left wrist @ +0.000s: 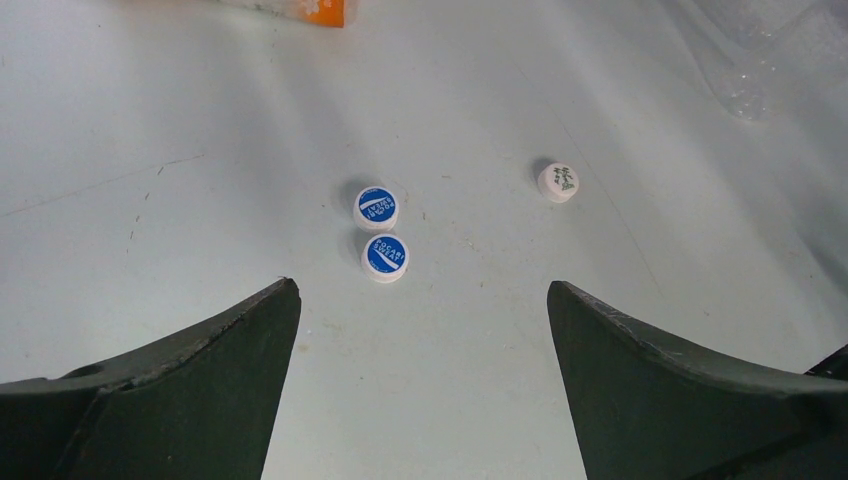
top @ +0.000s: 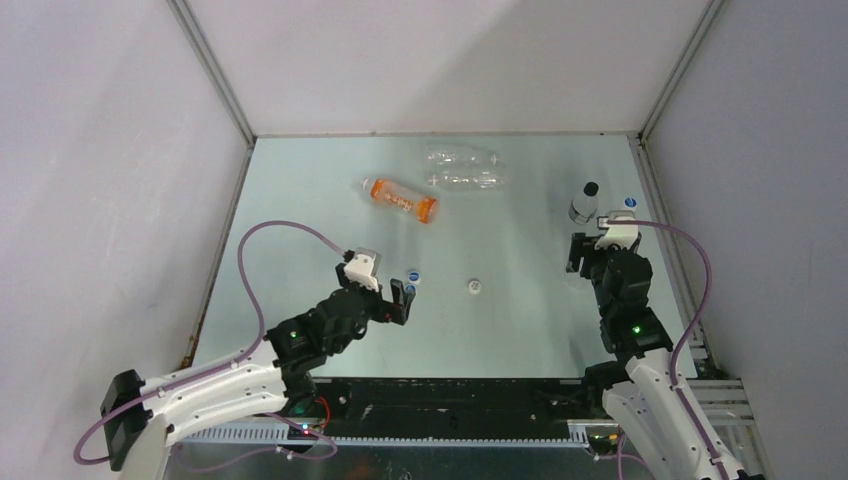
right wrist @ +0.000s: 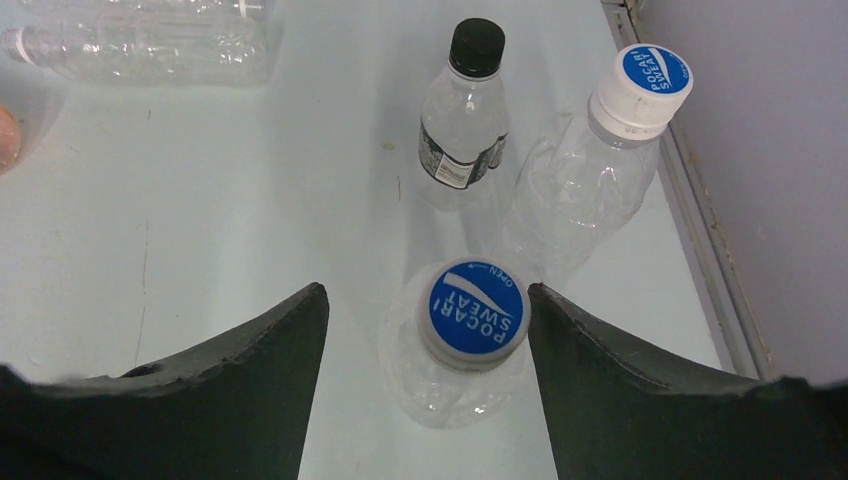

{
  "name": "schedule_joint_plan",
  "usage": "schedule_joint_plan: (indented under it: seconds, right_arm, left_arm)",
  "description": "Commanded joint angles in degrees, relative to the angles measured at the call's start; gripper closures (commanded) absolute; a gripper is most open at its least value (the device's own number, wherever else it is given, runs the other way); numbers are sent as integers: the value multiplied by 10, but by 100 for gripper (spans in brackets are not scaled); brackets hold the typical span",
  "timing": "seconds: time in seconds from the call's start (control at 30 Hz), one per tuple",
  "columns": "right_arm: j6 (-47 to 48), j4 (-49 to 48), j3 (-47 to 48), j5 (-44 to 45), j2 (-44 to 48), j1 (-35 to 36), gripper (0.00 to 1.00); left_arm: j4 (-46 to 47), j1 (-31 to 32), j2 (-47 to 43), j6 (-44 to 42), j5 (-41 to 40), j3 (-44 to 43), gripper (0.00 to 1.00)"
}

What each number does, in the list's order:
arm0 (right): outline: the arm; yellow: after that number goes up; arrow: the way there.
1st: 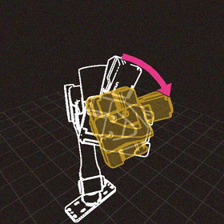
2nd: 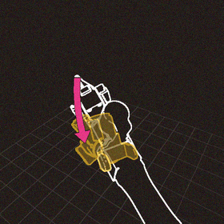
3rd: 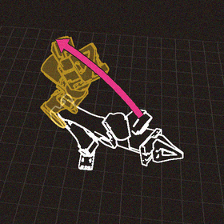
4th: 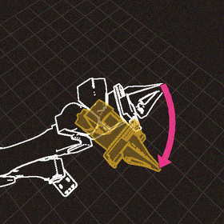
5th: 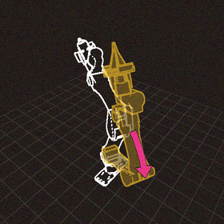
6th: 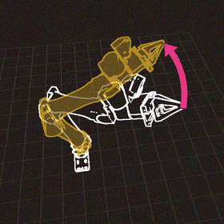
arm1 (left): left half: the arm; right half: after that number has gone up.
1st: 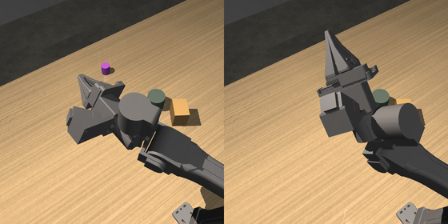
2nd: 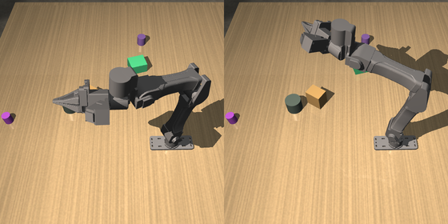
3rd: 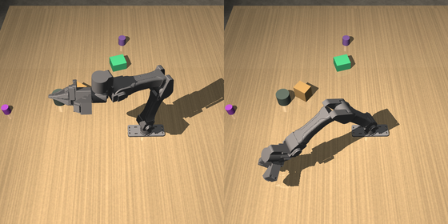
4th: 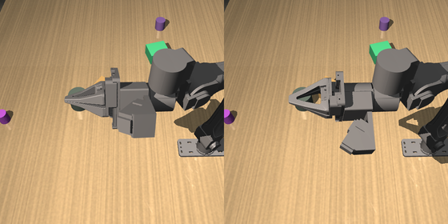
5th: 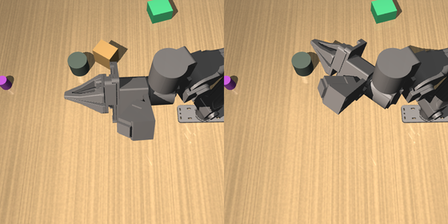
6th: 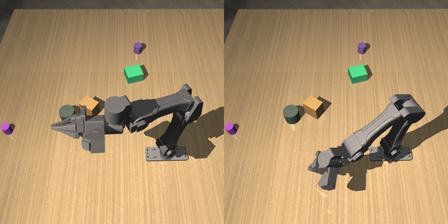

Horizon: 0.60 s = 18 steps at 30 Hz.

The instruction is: Screw on the bottle caps

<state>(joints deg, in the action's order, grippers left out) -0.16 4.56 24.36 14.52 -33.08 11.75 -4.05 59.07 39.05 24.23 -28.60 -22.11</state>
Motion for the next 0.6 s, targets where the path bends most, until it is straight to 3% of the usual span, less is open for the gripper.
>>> schedule_joint_plan:
  seconds: [0.0, 0.47, 0.57]
  right_arm:
    - [10, 14, 27, 3, 5, -4, 25]
    - [15, 41, 35, 19, 27, -5, 19]
    - [13, 63, 44, 25, 41, -5, 2]
  left_arm:
    - [1, -1, 8, 19, -22, -8, 0]
    - [-8, -1, 32, 13, -13, -22, 0]
    - [-8, -1, 32, 7, -10, -23, 0]
